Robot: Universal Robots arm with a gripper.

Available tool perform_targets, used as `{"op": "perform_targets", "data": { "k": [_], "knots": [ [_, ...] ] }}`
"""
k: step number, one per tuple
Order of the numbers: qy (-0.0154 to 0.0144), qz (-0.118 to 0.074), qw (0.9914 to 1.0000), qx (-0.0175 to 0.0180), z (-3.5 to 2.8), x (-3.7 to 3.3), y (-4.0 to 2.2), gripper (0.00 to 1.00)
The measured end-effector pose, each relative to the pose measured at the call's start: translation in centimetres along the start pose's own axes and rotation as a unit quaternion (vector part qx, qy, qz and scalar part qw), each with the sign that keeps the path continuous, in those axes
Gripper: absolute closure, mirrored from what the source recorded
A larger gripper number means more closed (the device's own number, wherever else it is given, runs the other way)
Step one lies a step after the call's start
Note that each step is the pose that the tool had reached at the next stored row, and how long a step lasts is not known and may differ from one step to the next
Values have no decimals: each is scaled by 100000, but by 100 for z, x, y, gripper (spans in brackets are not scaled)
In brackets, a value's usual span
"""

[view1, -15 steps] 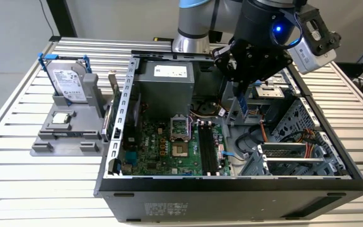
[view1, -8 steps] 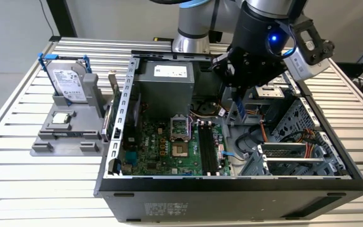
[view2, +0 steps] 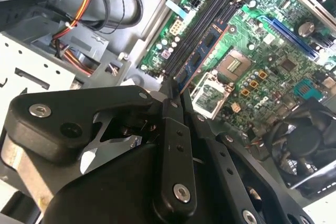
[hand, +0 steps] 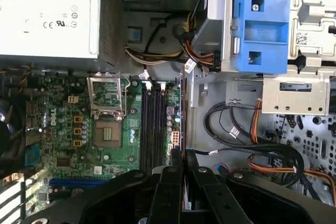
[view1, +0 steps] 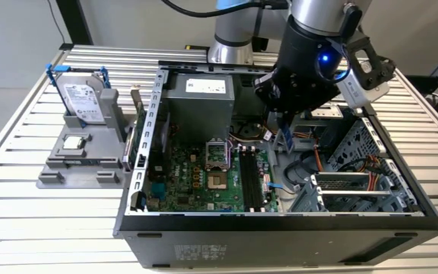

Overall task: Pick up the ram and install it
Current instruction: 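Insert the ram into the slot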

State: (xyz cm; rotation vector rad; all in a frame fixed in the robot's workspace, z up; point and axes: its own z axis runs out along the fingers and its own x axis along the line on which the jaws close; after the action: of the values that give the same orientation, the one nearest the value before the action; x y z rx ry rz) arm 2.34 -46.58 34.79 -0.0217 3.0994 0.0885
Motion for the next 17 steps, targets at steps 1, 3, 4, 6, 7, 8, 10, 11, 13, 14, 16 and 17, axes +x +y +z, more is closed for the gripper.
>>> {"op": "perform_targets", "data": {
  "k": [1, 3, 4, 6, 7, 8, 10, 11, 13, 14, 16, 17],
  "knots": [
    [6, 1, 100000, 207, 13, 1, -1, 100],
    [7, -7, 100000, 275, 40, 2, -2, 100],
    [8, -9, 100000, 293, 40, 2, -2, 100],
    [7, -8, 100000, 291, 42, 2, -2, 100],
    [3, 5, 100000, 273, 42, 2, -2, 100],
    [-2, 125, 100000, 257, 46, 2, -2, 100],
    [-26, 517, 99998, 272, 78, 3, -4, 100],
    [-40, 773, 99997, 299, 95, 3, -5, 100],
    [-126, 2380, 99971, 360, 132, 5, -7, 100],
    [-176, 3303, 99945, 393, 151, 6, -8, 100],
    [-272, 5094, 99869, 472, 186, 7, -10, 100],
    [-322, 6019, 99817, 517, 204, 8, -11, 100]
  ]
}}
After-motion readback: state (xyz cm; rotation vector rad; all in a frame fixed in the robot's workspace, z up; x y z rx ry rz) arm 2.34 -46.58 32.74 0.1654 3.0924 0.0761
